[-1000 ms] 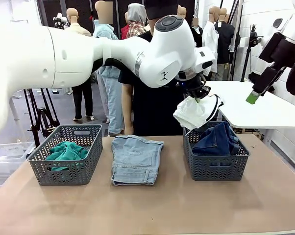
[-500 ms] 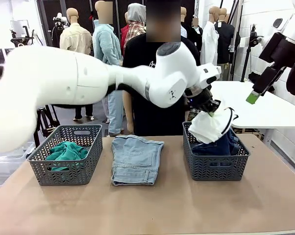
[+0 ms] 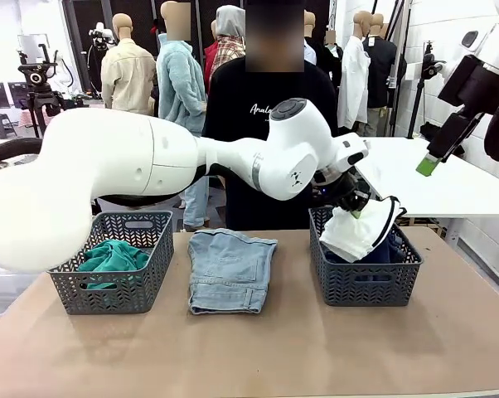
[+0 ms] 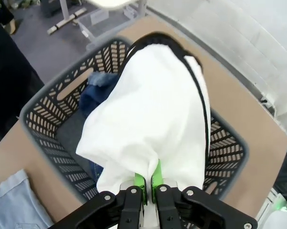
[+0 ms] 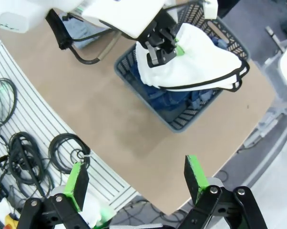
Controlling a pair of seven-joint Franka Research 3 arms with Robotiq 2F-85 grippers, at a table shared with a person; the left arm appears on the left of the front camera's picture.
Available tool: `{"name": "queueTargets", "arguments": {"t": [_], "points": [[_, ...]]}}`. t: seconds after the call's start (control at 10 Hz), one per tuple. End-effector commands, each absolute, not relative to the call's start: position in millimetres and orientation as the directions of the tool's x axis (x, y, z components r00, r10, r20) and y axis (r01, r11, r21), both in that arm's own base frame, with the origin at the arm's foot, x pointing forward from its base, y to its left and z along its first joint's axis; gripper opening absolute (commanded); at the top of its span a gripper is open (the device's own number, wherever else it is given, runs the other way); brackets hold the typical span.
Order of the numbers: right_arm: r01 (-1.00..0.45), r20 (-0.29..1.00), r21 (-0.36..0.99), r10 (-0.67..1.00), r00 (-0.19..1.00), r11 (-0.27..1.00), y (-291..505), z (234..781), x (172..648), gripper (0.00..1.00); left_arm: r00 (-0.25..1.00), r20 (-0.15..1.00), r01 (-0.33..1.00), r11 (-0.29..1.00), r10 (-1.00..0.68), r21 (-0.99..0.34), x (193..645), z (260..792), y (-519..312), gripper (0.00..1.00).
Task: Sort the tops and bottoms.
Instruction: Sort the clothes according to human instructions.
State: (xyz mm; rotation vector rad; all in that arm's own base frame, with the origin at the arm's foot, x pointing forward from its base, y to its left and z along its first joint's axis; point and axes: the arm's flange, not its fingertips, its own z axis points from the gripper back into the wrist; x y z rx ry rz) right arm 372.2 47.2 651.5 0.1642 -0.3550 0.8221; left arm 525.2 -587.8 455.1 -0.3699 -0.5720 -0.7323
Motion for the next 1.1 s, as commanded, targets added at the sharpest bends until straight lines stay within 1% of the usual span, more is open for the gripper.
{"name": "queueTargets", "arguments": {"t": [0.0, 0.1, 0.2, 0.3, 0.5, 0.6, 0.8, 1.0], "points": [[-0.734, 0.373, 0.012, 0.678, 0.634, 0.679, 48.5, 652.0, 372.7, 1.0, 0.6, 0.585, 0.707, 0.704, -0.546, -0.068, 546.0, 442.1, -602.2, 0.0], [-0.734, 0.373, 0.012, 0.678, 0.634, 0.679, 48.5, 652.0, 372.7, 1.0, 0.602, 0.583, 0.708, 0.703, -0.545, -0.073, 553.0, 431.6, -601.5, 0.0], [-0.734, 0.373, 0.012, 0.678, 0.634, 0.679, 48.5, 652.0, 372.7, 1.0, 0.626, 0.572, 0.709, 0.692, -0.53, -0.134, 557.9, 425.0, -603.0, 0.0], [-0.734, 0.373, 0.012, 0.678, 0.634, 0.679, 48.5, 652.0, 372.7, 1.0, 0.627, 0.575, 0.715, 0.682, -0.526, -0.155, 559.3, 423.3, -607.0, 0.0], [-0.734, 0.373, 0.012, 0.678, 0.634, 0.679, 48.5, 652.0, 372.7, 1.0, 0.631, 0.537, 0.722, 0.677, -0.56, -0.143, 562.7, 422.1, -612.4, 0.0], [-0.734, 0.373, 0.012, 0.678, 0.634, 0.679, 48.5, 652.0, 372.7, 1.0, 0.647, 0.506, 0.723, 0.67, -0.57, -0.169, 564.9, 420.1, -612.8, 0.1], [-0.734, 0.373, 0.012, 0.678, 0.634, 0.679, 48.5, 652.0, 372.7, 1.0, 0.62, 0.508, 0.747, 0.649, -0.598, -0.147, 563.9, 426.7, -617.0, 0.48], [-0.734, 0.373, 0.012, 0.678, 0.634, 0.679, 48.5, 652.0, 372.7, 1.0, 0.604, 0.538, 0.752, 0.644, -0.588, -0.14, 560.3, 440.3, -617.4, 0.88]]}}
